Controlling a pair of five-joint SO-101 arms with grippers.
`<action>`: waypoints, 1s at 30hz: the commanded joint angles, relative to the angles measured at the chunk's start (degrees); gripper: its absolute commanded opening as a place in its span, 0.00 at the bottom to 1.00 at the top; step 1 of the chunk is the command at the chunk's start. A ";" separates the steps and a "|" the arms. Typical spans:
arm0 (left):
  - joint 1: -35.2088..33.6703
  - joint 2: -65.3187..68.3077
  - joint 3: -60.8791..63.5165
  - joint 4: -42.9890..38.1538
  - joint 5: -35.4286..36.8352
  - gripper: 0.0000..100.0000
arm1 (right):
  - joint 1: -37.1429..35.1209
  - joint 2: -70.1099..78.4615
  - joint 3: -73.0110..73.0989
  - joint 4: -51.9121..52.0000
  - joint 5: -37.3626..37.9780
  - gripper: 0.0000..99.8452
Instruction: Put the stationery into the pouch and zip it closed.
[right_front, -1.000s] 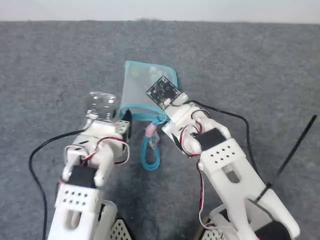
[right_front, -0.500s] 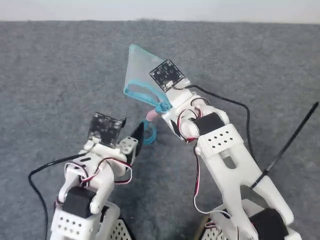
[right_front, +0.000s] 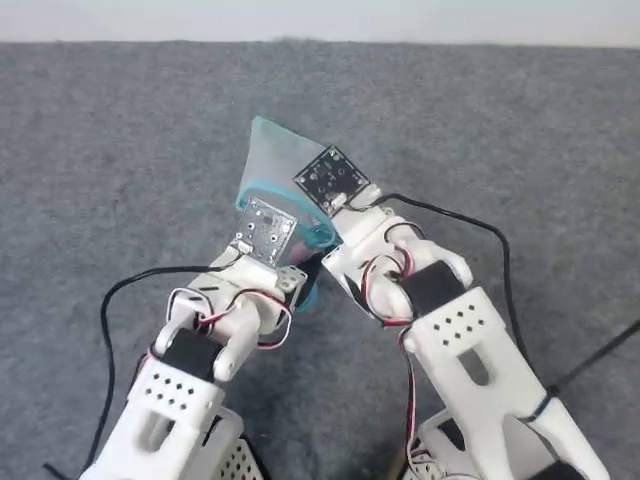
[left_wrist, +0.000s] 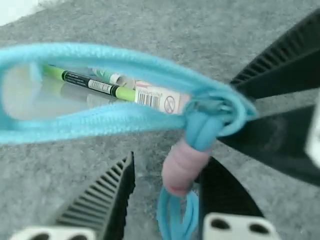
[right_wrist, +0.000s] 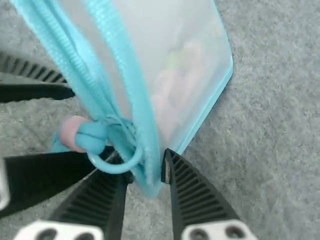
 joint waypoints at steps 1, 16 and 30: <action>-1.67 1.41 -0.66 -3.78 -0.62 0.17 | -1.01 -2.95 0.26 0.04 -0.26 0.01; -10.55 1.49 2.68 -12.13 -5.54 0.01 | 1.19 -2.51 5.27 -4.97 4.48 0.01; -15.21 1.49 1.27 -10.90 -5.89 0.01 | 6.55 14.02 4.13 -14.90 5.36 0.01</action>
